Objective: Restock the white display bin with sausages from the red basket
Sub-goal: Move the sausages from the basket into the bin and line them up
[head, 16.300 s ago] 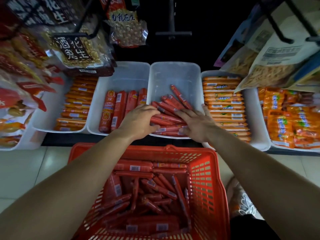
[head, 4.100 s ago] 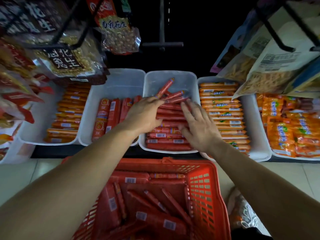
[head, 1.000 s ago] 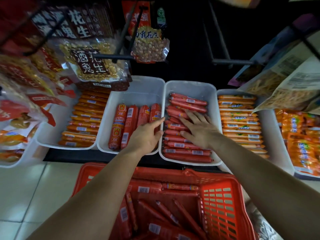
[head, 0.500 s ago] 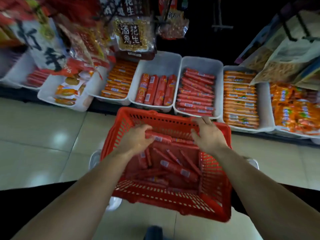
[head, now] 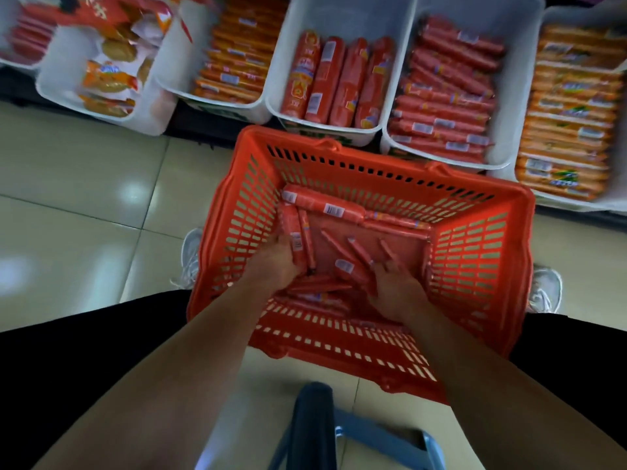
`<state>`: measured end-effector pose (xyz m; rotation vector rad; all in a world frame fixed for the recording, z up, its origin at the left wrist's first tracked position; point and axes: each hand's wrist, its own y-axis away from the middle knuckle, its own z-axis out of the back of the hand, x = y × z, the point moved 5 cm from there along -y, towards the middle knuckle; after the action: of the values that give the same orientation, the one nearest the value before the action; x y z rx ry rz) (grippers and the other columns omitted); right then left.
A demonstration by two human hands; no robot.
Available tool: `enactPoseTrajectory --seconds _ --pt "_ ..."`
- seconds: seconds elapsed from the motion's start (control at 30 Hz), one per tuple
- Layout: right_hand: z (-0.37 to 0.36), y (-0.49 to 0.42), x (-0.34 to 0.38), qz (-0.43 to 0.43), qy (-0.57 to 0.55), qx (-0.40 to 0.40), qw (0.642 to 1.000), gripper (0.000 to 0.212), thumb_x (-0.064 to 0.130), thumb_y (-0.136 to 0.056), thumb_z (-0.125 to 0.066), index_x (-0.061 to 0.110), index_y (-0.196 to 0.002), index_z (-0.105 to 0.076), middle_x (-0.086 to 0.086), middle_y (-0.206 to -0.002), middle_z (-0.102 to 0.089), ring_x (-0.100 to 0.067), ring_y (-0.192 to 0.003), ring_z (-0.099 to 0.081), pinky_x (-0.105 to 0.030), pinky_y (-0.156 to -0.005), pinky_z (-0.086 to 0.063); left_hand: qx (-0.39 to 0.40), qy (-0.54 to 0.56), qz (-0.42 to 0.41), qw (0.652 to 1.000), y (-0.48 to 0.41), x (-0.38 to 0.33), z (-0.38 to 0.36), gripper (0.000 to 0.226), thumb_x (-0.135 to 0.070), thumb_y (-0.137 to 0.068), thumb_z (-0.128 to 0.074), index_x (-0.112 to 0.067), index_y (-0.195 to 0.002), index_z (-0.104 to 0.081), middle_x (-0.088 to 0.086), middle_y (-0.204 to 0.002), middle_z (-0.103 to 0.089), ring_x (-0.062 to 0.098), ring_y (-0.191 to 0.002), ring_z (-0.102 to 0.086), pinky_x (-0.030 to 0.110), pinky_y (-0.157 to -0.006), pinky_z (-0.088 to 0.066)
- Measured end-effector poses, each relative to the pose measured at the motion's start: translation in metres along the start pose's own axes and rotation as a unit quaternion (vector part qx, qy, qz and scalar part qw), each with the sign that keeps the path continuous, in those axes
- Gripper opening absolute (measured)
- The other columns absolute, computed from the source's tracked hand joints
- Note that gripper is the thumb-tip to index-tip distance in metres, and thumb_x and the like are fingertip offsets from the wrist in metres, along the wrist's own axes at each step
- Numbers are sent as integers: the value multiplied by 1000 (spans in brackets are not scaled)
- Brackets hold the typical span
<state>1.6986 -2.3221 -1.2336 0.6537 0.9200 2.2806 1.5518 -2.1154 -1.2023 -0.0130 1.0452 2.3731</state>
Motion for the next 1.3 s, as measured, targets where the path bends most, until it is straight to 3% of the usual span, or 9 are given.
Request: enactPoseTrajectory --seconds 0.23,0.33,0.5,0.6,0.7,0.8,0.9,1.07,1.3 --pt "-15 -14 0 18 -19 -7 1000 94 47 -81 -68 25 -157 -16 -14 -164 -8 -40 -141 -34 -49 -107 -42 -58 205 104 971 -41 4 -25 110 -50 -71 -78 -14 -154 -15 17 -150 -43 35 -136 -46 44 -113 -38" --pt "-7 -13 -8 -30 -80 -4 996 87 53 -83 -67 21 -152 -25 -17 -150 -32 -43 -122 -53 -48 -99 -47 -57 204 126 969 -47 5 -30 111 -39 -72 -84 -11 -154 -14 19 -148 -43 35 -135 -46 43 -114 -38" --pt "11 -4 -13 -98 -227 17 969 90 61 -74 -65 29 -151 -30 -11 -129 -64 -33 -112 -64 -40 -94 -51 -7 203 163 965 -31 6 -17 86 -45 -65 -83 -4 -133 -52 16 -131 -60 33 -121 -59 35 -100 -49" --pt "35 11 0 -97 -273 30 957 97 67 -59 -58 23 -145 -46 -10 -130 -65 -28 -114 -63 -28 -91 -46 9 192 145 971 -10 3 3 63 -33 -78 -79 -1 -127 -57 17 -126 -63 33 -119 -60 27 -91 -46" --pt "61 32 16 -74 -280 16 957 84 63 -68 -66 23 -140 -51 -6 -133 -62 -28 -120 -60 -25 -94 -43 40 179 110 977 16 -2 25 51 -36 -77 -77 -10 -119 -63 11 -116 -69 28 -104 -67 28 -83 -52" --pt "88 57 29 -47 -294 -7 955 70 54 -67 -71 27 -130 -56 -6 -123 -68 -26 -106 -66 -34 -92 -52 37 174 69 982 51 -13 59 40 -40 -81 -72 -13 -108 -60 7 -104 -69 23 -90 -66 27 -73 -49" --pt "114 83 41 -27 -273 -29 961 65 39 -79 -74 25 -138 -50 -8 -127 -66 -29 -113 -63 -30 -91 -47 11 185 24 982 85 -22 93 39 -35 -81 -73 -18 -112 -56 5 -102 -66 23 -90 -64 25 -73 -45" --pt "165 115 56 -3 -291 -123 949 66 53 -73 -72 21 -126 -49 0 -103 -62 -27 -103 -64 -33 -82 -45 -81 205 -25 975 120 -29 146 52 -27 -76 -77 -22 -123 -55 4 -109 -67 19 -89 -59 25 -75 -42" --pt "227 94 57 2 -306 -194 932 63 34 -84 -70 17 -138 -42 -11 -116 -67 -34 -100 -64 -35 -78 -47 -140 213 -61 965 86 -56 200 66 -21 -74 -79 -19 -134 -49 1 -108 -65 23 -98 -63 27 -78 -44"
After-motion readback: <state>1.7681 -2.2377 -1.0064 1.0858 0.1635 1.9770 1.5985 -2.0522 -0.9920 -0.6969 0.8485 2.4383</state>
